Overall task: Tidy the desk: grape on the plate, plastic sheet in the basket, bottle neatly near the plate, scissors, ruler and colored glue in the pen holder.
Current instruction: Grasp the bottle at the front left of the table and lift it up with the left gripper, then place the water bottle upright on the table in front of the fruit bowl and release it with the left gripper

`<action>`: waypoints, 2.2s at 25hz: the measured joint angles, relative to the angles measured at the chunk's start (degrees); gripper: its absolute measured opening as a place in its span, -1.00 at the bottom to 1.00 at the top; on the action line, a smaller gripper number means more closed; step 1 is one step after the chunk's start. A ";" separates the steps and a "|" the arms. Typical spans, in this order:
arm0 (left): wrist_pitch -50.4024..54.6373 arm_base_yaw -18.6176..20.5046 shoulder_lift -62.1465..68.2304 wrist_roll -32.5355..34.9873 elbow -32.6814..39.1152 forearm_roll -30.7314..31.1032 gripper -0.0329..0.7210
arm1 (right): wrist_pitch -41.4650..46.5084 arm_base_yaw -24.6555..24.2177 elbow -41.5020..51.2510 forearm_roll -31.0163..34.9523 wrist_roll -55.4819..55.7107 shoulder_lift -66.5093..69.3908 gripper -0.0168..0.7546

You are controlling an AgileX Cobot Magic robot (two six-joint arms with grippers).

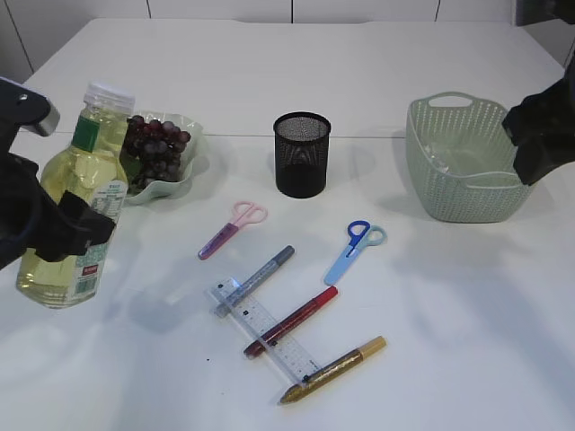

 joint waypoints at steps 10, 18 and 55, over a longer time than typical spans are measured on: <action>-33.28 0.00 -0.11 -0.35 14.20 -6.99 0.27 | 0.10 0.00 0.00 1.67 -0.10 0.00 0.31; -44.75 0.00 3.37 -7.62 14.58 -7.00 0.23 | 0.32 0.00 0.00 3.12 -0.31 0.00 0.31; -71.47 4.55 28.71 -10.25 14.25 9.20 0.23 | 0.32 0.00 0.00 0.25 -0.31 0.00 0.31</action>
